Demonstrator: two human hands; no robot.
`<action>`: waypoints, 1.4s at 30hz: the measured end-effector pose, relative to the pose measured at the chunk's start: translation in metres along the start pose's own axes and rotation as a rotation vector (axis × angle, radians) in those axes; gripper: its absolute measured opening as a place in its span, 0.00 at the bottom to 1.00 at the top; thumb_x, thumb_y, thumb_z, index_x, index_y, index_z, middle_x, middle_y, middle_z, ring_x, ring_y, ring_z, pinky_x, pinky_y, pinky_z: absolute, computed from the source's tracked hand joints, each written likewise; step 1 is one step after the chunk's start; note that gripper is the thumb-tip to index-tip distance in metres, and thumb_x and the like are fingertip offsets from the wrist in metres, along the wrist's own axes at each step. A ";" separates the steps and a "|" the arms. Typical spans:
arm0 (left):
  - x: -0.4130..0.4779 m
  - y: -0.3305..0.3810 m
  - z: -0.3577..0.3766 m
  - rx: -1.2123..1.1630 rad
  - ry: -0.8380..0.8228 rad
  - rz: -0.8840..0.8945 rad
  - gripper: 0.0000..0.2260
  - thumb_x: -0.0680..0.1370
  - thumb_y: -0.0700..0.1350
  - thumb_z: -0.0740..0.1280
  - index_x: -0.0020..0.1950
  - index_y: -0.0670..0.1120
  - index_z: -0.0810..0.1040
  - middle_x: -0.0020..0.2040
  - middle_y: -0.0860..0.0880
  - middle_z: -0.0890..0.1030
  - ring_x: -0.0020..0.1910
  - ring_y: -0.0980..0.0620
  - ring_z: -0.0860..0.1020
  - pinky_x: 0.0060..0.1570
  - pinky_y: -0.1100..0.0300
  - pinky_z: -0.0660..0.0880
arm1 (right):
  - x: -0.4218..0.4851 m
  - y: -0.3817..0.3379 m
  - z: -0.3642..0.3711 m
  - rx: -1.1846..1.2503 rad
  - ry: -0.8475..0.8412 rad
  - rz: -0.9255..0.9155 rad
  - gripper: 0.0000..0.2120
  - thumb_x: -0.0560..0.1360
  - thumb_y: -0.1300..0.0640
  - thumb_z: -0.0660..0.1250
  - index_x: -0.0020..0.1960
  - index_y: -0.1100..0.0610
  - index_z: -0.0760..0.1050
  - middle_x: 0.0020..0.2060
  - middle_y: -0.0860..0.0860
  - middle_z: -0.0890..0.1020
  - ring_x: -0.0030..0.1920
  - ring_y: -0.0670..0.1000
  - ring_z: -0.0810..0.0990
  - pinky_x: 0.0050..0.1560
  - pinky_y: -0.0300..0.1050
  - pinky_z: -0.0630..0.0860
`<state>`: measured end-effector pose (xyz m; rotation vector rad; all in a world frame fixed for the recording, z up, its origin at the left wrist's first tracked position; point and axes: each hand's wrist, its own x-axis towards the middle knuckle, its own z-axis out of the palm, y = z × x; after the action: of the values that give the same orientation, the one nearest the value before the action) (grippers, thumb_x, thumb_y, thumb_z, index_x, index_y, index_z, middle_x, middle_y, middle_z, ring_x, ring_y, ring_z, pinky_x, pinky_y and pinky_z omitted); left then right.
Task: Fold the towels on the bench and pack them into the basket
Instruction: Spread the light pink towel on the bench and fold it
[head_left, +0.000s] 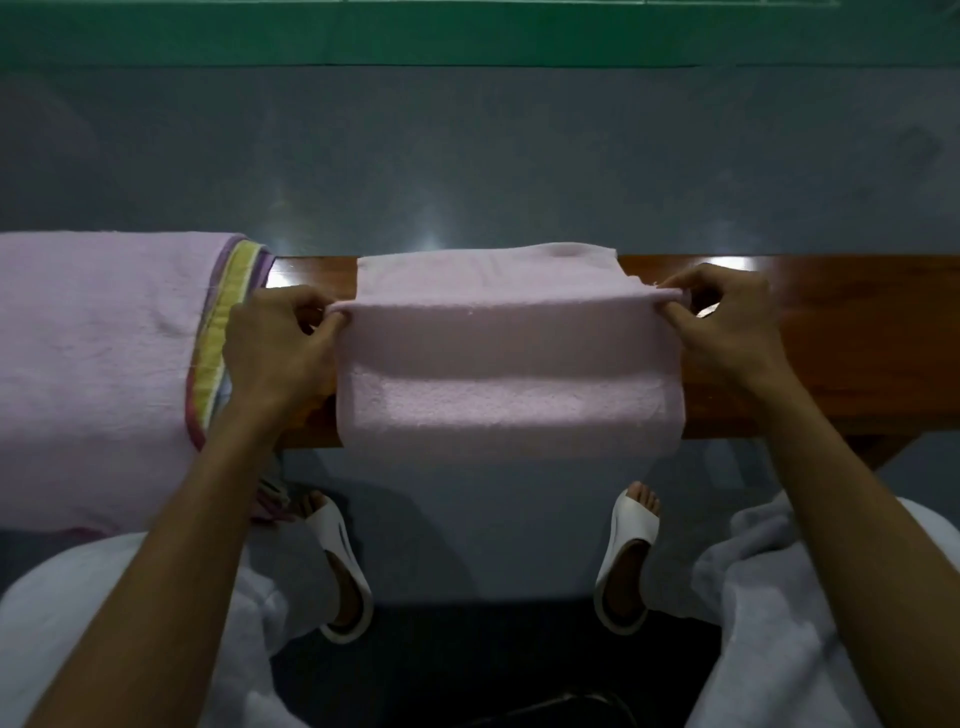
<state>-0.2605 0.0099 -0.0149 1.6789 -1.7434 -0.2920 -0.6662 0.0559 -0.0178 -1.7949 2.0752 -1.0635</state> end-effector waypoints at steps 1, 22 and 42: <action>0.001 0.000 -0.001 0.018 0.006 0.002 0.11 0.81 0.52 0.71 0.59 0.47 0.85 0.51 0.46 0.86 0.45 0.50 0.81 0.48 0.53 0.81 | 0.001 0.000 -0.002 -0.010 0.014 -0.016 0.07 0.78 0.57 0.73 0.54 0.58 0.84 0.47 0.53 0.84 0.44 0.50 0.79 0.41 0.31 0.71; 0.041 0.029 -0.022 -0.898 -0.126 -0.200 0.04 0.86 0.42 0.61 0.55 0.51 0.72 0.56 0.47 0.85 0.50 0.48 0.85 0.40 0.60 0.81 | 0.040 -0.055 -0.013 0.863 0.146 0.100 0.09 0.79 0.67 0.62 0.51 0.53 0.72 0.49 0.61 0.84 0.50 0.61 0.87 0.46 0.51 0.83; 0.003 -0.021 -0.024 -0.061 -0.884 -0.111 0.12 0.74 0.59 0.72 0.52 0.54 0.84 0.46 0.51 0.85 0.45 0.51 0.85 0.47 0.54 0.84 | -0.012 -0.001 -0.038 -0.033 -0.774 0.365 0.10 0.74 0.50 0.76 0.47 0.57 0.85 0.42 0.55 0.86 0.44 0.56 0.85 0.42 0.44 0.83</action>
<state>-0.2288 0.0117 -0.0091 1.7222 -2.1934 -1.2772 -0.6849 0.0815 0.0067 -1.4232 1.8003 -0.1774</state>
